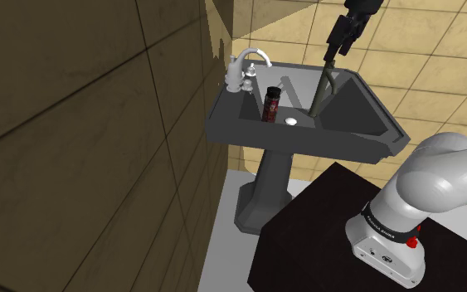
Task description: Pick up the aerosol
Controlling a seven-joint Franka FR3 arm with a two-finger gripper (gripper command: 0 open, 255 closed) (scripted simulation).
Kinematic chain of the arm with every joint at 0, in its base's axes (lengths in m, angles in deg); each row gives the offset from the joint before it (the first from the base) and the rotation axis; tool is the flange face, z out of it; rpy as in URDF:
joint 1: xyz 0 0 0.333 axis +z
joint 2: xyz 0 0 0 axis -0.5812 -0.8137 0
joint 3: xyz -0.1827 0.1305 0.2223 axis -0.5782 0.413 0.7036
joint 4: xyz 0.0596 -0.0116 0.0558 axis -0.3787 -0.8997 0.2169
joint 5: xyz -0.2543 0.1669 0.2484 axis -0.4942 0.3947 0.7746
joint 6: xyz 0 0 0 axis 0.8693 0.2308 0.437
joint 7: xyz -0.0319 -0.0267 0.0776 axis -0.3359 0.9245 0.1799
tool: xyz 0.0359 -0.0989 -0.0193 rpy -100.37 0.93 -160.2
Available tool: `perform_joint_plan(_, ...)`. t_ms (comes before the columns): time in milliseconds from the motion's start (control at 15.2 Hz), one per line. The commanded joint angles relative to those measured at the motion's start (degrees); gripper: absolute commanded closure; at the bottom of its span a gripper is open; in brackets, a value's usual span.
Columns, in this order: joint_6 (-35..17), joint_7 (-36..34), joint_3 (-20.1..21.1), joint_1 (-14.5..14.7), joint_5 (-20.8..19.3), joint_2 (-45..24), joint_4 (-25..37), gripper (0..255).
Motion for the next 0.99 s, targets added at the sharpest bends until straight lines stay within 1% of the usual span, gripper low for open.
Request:
perform_joint_plan(0,0.00,0.00,0.00,0.00,0.00,0.00,0.00,0)
perform_joint_plan(462,-8.94,6.17,-4.55,0.61,-0.69,-13.08,2.22,0)
perform_joint_plan(924,-15.69,12.74,-8.60,1.55,0.76,-27.97,8.23,0)
